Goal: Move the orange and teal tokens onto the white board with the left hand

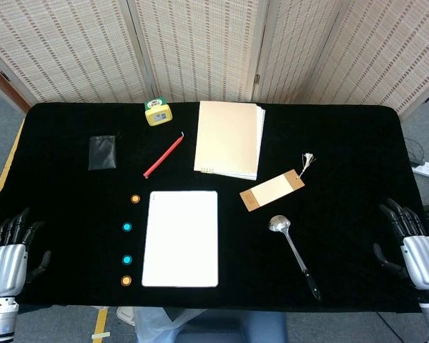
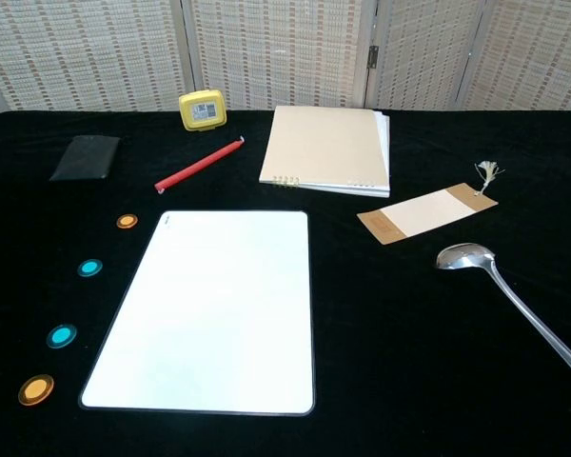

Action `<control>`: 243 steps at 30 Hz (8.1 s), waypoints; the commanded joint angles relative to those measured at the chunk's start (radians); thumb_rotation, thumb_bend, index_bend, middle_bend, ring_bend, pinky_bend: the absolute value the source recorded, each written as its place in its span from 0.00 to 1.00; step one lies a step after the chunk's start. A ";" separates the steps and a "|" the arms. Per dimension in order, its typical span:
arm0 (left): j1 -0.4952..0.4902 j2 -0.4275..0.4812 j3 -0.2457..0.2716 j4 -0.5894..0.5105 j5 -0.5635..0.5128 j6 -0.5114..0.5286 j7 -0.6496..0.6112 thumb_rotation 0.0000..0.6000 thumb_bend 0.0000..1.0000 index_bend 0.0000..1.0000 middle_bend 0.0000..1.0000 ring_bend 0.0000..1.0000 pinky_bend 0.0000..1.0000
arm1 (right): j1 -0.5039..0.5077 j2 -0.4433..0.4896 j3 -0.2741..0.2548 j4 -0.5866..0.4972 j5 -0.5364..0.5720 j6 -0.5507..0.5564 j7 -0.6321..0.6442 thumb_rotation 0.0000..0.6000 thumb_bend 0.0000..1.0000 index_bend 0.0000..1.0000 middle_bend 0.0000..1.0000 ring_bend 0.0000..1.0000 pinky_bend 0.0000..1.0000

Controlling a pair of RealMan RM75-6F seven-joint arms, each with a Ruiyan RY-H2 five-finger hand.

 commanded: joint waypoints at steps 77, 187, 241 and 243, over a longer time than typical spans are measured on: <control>-0.657 -0.452 -0.145 0.660 -0.338 -0.745 -0.051 1.00 0.45 0.41 0.10 0.02 0.00 | 0.002 0.028 0.036 0.003 0.034 -0.074 0.037 1.00 0.48 0.00 0.00 0.01 0.00; -0.294 -0.223 0.295 0.287 0.301 -0.269 -0.092 1.00 0.41 0.44 0.14 0.02 0.00 | 0.005 0.024 0.031 -0.014 -0.010 -0.051 0.041 1.00 0.48 0.00 0.00 0.01 0.00; -0.250 -0.269 0.254 0.399 0.206 -0.350 -0.494 1.00 0.41 0.49 0.14 0.01 0.00 | 0.005 0.043 0.030 -0.066 -0.006 -0.045 0.001 1.00 0.48 0.00 0.00 0.01 0.00; -0.249 -0.270 0.253 0.406 0.208 -0.346 -0.499 1.00 0.41 0.49 0.14 0.01 0.00 | 0.005 0.045 0.030 -0.067 -0.006 -0.044 0.001 1.00 0.48 0.00 0.00 0.00 0.00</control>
